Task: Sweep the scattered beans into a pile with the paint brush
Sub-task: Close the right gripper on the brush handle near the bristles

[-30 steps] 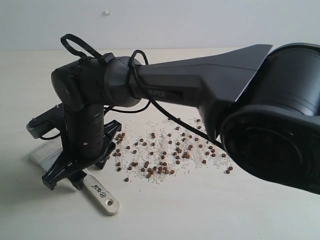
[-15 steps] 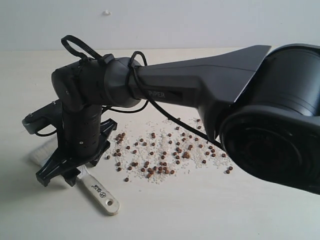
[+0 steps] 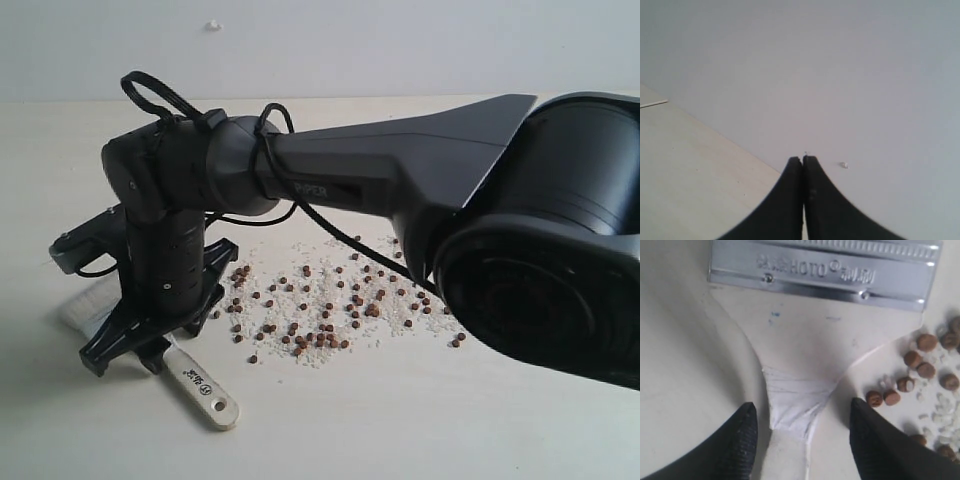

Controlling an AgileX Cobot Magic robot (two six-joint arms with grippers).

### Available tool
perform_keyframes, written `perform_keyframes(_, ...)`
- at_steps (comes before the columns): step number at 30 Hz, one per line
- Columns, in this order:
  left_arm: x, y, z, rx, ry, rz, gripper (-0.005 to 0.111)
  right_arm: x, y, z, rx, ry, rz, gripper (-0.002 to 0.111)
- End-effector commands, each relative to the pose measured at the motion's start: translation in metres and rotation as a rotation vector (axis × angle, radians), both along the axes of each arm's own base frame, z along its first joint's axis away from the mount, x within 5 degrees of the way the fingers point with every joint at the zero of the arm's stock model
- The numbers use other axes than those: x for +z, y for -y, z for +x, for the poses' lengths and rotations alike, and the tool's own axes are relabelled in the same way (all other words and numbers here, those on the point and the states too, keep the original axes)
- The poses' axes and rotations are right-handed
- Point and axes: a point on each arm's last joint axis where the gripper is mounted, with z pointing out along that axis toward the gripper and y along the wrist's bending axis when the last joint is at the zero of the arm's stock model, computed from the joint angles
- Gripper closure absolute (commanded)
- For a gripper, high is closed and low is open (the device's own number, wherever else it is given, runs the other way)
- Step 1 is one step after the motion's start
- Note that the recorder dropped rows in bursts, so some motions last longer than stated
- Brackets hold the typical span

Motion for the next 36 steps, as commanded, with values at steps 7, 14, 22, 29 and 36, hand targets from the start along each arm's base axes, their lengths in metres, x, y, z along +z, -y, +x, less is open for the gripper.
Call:
perform_keyframes(7,-0.001,0.0,0.0,0.001,-0.004,0.006,0.107,-0.012,0.004,0.002,-0.06,0.011,-0.057,0.057)
perform_keyframes(14,-0.001,0.0,0.0,0.001,-0.004,0.006,0.107,0.007,0.002,-0.003,0.0,-0.019,-0.003,0.057)
perform_keyframes(22,-0.001,0.0,0.0,0.001,-0.004,0.006,0.107,-0.001,0.002,-0.004,0.017,-0.027,-0.014,0.057)
perform_keyframes(29,-0.001,0.0,0.0,0.001,-0.004,0.006,0.107,-0.016,0.007,0.0,0.015,0.003,-0.089,0.057)
perform_keyframes(36,-0.001,0.0,0.0,0.001,-0.004,0.006,0.107,-0.015,0.004,-0.003,-0.016,0.017,-0.091,0.057)
